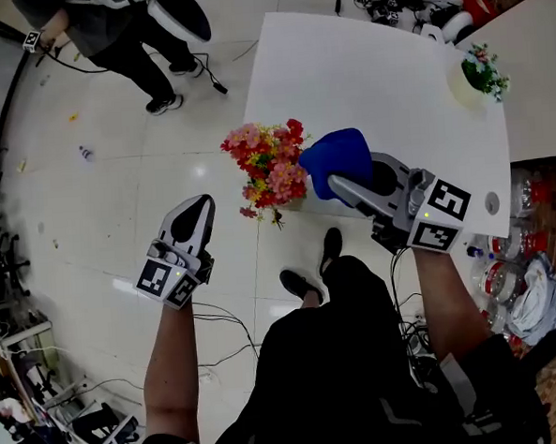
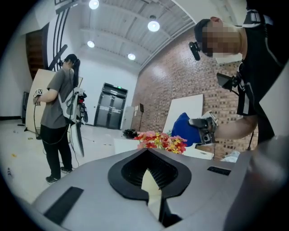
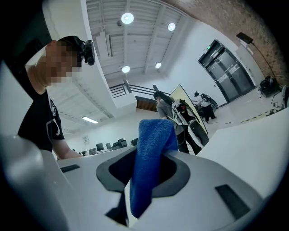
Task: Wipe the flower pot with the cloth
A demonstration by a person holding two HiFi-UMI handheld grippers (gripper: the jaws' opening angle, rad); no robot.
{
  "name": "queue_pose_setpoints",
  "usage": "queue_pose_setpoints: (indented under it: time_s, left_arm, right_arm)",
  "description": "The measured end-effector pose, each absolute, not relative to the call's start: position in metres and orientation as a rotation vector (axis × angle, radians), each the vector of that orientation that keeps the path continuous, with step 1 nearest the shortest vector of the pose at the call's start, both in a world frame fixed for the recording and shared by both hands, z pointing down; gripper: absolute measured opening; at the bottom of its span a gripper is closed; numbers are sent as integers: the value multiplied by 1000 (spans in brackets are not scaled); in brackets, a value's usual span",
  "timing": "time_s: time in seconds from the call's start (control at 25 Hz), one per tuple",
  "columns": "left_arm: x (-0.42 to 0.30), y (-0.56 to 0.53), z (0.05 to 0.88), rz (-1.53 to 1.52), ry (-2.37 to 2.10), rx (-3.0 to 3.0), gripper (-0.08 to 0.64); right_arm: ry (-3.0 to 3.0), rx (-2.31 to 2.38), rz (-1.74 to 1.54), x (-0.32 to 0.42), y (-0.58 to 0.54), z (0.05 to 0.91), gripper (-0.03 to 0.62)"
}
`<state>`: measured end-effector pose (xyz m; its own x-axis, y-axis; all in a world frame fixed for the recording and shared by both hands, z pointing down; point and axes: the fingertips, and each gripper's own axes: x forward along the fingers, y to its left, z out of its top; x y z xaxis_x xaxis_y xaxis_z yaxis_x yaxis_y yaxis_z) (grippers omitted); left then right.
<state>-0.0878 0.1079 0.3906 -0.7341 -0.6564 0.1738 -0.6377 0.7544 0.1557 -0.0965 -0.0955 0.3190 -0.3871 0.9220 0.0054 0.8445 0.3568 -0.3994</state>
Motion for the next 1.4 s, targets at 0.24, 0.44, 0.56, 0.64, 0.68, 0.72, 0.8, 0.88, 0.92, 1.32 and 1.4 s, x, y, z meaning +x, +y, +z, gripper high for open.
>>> queue_pose_setpoints:
  time_s: [0.24, 0.44, 0.56, 0.64, 0.68, 0.72, 0.8, 0.88, 0.92, 1.32, 1.4]
  left_arm:
    - [-106, 111, 387, -125, -2740, 1049, 0]
    - [-113, 91, 383, -14, -2673, 1204, 0]
    - [-114, 83, 376, -8, -2627, 1307, 0]
    - [-116, 88, 373, -33, -2600, 1382, 0]
    - [-119, 93, 372, -35, -2585, 1421, 0]
    - [-122, 99, 372, -32, -2570, 1457, 0]
    - [-130, 111, 369, -23, -2542, 1524, 0]
    - [-133, 117, 366, -22, -2503, 1612, 0]
    - [-132, 119, 363, -24, -2481, 1659, 0]
    - [-141, 108, 360, 89, -2192, 2022, 0]
    - [-145, 97, 367, 145, -2127, 2072, 0]
  right_arm:
    - [-2377, -1541, 490, -115, -113, 331, 79]
    - [-2393, -1563, 457, -125, -111, 323, 78]
    - [-2423, -1550, 447, -129, -102, 315, 79]
    - [-2460, -1517, 432, -127, -91, 311, 78]
    - [-2483, -1495, 420, -126, -85, 308, 78]
    - [-2506, -1469, 409, -125, -78, 305, 78]
    - [-2549, -1399, 391, -122, -67, 302, 78]
    - [-2598, -1305, 388, -113, -60, 301, 78]
    - [-2619, -1258, 391, -107, -56, 302, 78]
    - [-2810, -917, 425, -72, -40, 281, 79]
    - [-2840, -878, 429, -72, -48, 277, 79]
